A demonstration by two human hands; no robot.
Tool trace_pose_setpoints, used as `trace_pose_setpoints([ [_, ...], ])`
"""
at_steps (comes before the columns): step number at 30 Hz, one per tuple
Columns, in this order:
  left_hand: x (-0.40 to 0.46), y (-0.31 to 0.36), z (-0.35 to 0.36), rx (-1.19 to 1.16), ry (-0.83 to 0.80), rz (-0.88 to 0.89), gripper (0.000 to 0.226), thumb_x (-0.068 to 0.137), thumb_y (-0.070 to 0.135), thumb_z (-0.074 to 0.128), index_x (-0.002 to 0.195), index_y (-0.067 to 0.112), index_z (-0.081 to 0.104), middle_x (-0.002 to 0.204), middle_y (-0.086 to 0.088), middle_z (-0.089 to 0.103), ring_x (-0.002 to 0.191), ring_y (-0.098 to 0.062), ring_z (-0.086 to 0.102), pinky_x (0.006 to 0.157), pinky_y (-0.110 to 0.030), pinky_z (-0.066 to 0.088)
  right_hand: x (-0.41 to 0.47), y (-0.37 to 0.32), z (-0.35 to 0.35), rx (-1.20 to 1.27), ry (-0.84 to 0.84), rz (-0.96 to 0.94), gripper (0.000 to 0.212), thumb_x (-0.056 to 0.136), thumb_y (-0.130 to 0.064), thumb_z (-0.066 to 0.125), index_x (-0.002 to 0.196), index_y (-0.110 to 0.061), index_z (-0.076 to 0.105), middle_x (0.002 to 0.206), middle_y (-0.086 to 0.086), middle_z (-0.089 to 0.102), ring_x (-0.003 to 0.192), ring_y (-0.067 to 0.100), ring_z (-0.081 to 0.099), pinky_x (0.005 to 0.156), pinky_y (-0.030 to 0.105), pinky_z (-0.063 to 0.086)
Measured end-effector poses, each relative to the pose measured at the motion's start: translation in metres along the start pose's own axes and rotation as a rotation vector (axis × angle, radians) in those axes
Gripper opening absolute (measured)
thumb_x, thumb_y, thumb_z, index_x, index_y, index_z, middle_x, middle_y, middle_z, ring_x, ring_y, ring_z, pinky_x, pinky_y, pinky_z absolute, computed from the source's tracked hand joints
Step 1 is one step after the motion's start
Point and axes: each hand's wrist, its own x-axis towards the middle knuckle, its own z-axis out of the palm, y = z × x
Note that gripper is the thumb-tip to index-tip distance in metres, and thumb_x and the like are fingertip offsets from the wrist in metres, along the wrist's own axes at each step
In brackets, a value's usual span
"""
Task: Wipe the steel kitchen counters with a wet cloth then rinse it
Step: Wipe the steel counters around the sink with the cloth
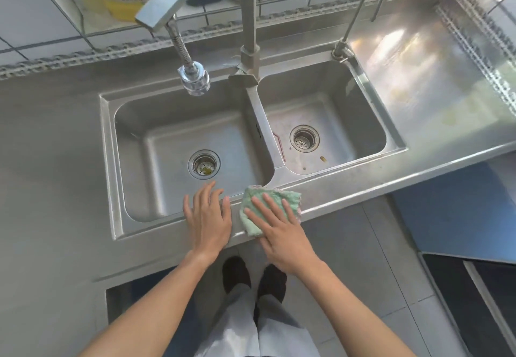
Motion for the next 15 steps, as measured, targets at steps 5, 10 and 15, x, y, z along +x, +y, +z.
trace_pose_setpoints([
  [5, 0.002, -0.006, 0.012, 0.050, 0.018, 0.023, 0.049, 0.105, 0.047, 0.035, 0.129, 0.018, 0.066, 0.154, -0.002, 0.055, 0.148, -0.022, 0.045, 0.127, -0.053, 0.019, -0.019, 0.089, -0.034, 0.005, 0.024, 0.206, 0.064, 0.103, -0.035, 0.039, 0.162, -0.041, 0.014, 0.171, -0.016, 0.001, 0.158, 0.010, -0.011, 0.128, 0.045, -0.009],
  [10, 0.002, -0.006, 0.011, 0.101, -0.014, 0.023, 0.052, 0.105, 0.047, 0.034, 0.131, 0.016, 0.066, 0.156, -0.004, 0.055, 0.148, -0.023, 0.046, 0.126, -0.053, 0.023, 0.011, 0.106, -0.049, 0.084, 0.190, 0.722, 0.054, 0.107, -0.033, 0.042, 0.159, -0.032, 0.030, 0.172, -0.004, 0.012, 0.159, 0.020, -0.003, 0.127, 0.048, -0.007],
  [15, 0.003, -0.004, 0.008, 0.115, -0.037, 0.029, 0.051, 0.104, 0.046, 0.036, 0.131, 0.015, 0.066, 0.154, -0.005, 0.057, 0.147, -0.024, 0.048, 0.124, -0.053, 0.026, 0.039, 0.018, -0.021, 0.022, 0.148, 0.523, 0.058, 0.102, -0.042, 0.037, 0.159, -0.030, 0.032, 0.171, 0.000, 0.018, 0.159, 0.026, -0.001, 0.125, 0.052, -0.015],
])
